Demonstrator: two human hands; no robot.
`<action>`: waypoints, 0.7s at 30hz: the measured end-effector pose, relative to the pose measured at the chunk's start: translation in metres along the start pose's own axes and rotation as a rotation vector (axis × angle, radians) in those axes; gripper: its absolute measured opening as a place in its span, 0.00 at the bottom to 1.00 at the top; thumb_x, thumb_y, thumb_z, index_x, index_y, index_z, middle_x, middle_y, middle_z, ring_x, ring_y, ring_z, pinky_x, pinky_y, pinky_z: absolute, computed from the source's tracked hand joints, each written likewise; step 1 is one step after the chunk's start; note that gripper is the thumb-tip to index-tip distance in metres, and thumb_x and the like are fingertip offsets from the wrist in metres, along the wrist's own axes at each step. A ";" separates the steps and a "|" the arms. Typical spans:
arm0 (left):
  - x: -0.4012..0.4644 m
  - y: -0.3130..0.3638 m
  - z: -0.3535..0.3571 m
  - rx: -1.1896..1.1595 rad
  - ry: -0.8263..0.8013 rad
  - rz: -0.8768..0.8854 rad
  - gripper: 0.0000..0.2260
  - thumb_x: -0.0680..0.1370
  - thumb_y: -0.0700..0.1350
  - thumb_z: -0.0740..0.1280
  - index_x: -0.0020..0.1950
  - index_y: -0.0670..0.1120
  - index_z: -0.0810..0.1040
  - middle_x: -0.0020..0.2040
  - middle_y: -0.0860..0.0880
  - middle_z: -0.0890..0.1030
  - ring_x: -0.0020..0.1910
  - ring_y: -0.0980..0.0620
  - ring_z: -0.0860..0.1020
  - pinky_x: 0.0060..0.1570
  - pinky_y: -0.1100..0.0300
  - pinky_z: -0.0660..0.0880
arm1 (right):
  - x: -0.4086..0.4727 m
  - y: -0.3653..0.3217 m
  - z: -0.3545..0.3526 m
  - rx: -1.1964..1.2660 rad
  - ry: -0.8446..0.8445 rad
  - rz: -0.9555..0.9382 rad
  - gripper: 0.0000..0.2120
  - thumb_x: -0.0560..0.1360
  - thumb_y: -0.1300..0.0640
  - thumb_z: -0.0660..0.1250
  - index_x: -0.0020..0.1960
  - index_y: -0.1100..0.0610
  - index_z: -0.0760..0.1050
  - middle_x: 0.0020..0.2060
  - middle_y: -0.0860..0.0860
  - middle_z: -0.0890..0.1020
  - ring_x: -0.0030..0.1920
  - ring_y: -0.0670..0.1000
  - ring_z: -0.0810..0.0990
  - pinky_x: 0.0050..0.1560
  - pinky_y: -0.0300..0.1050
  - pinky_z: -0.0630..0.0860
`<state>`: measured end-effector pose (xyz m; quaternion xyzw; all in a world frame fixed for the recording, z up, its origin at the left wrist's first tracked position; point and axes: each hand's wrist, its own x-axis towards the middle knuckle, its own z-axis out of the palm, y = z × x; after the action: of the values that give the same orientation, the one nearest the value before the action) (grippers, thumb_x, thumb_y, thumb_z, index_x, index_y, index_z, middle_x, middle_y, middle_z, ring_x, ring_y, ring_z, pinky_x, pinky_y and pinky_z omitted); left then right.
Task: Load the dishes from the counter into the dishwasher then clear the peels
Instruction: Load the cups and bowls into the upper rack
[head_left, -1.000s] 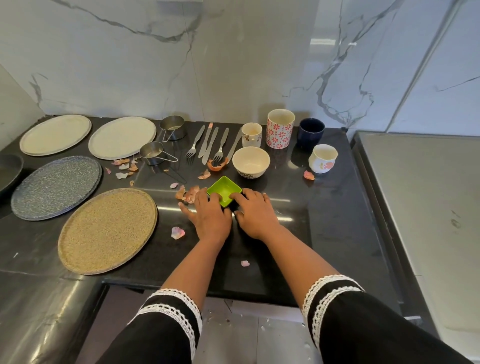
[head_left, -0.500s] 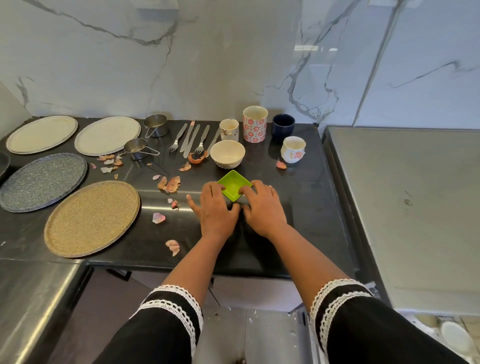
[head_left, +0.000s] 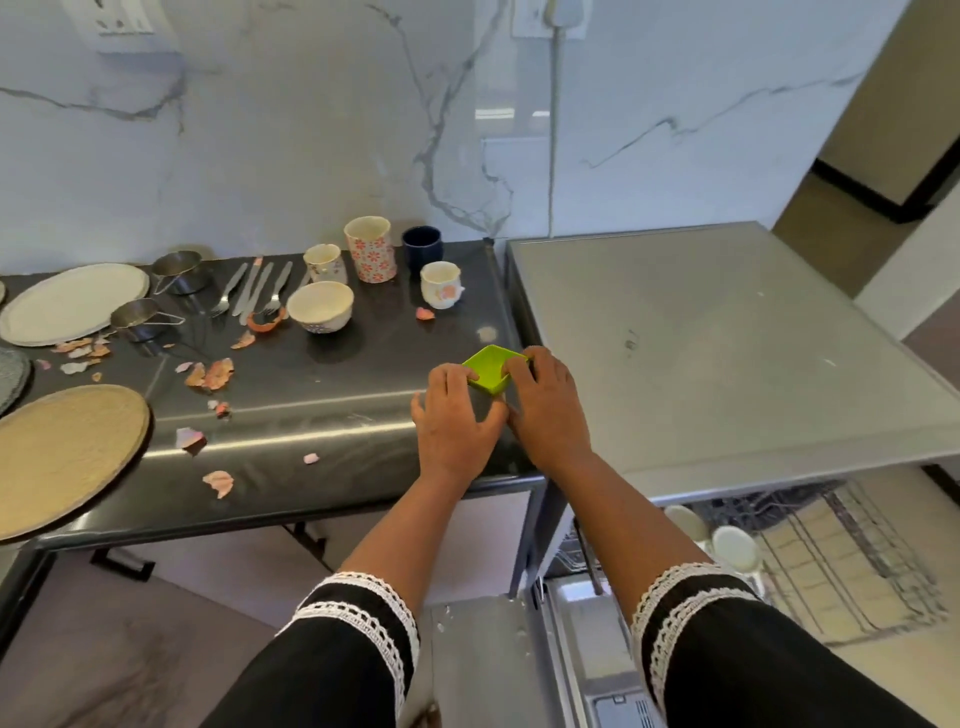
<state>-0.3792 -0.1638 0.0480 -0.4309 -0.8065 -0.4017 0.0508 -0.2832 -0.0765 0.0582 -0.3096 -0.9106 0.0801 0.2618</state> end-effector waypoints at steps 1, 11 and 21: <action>-0.003 0.010 0.006 -0.036 0.004 0.017 0.17 0.73 0.55 0.63 0.55 0.46 0.72 0.54 0.50 0.73 0.50 0.50 0.74 0.55 0.44 0.73 | -0.007 0.007 -0.007 0.002 0.014 0.011 0.22 0.72 0.55 0.73 0.61 0.55 0.68 0.60 0.59 0.73 0.58 0.60 0.74 0.60 0.53 0.73; -0.060 0.126 0.068 -0.464 -0.188 0.088 0.16 0.78 0.54 0.61 0.58 0.44 0.70 0.54 0.49 0.71 0.50 0.53 0.73 0.52 0.58 0.74 | -0.095 0.097 -0.094 -0.108 0.256 0.094 0.22 0.72 0.59 0.72 0.63 0.52 0.68 0.58 0.61 0.74 0.52 0.61 0.76 0.49 0.54 0.75; -0.138 0.238 0.146 -0.604 -0.454 0.128 0.16 0.75 0.59 0.63 0.56 0.50 0.70 0.52 0.49 0.73 0.51 0.51 0.76 0.50 0.50 0.78 | -0.210 0.209 -0.166 -0.223 0.247 0.281 0.21 0.73 0.60 0.71 0.63 0.53 0.70 0.61 0.59 0.73 0.56 0.62 0.75 0.53 0.55 0.74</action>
<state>-0.0798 -0.0804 0.0343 -0.5539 -0.6141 -0.5114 -0.2336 0.0540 -0.0403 0.0456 -0.4678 -0.8228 -0.0239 0.3219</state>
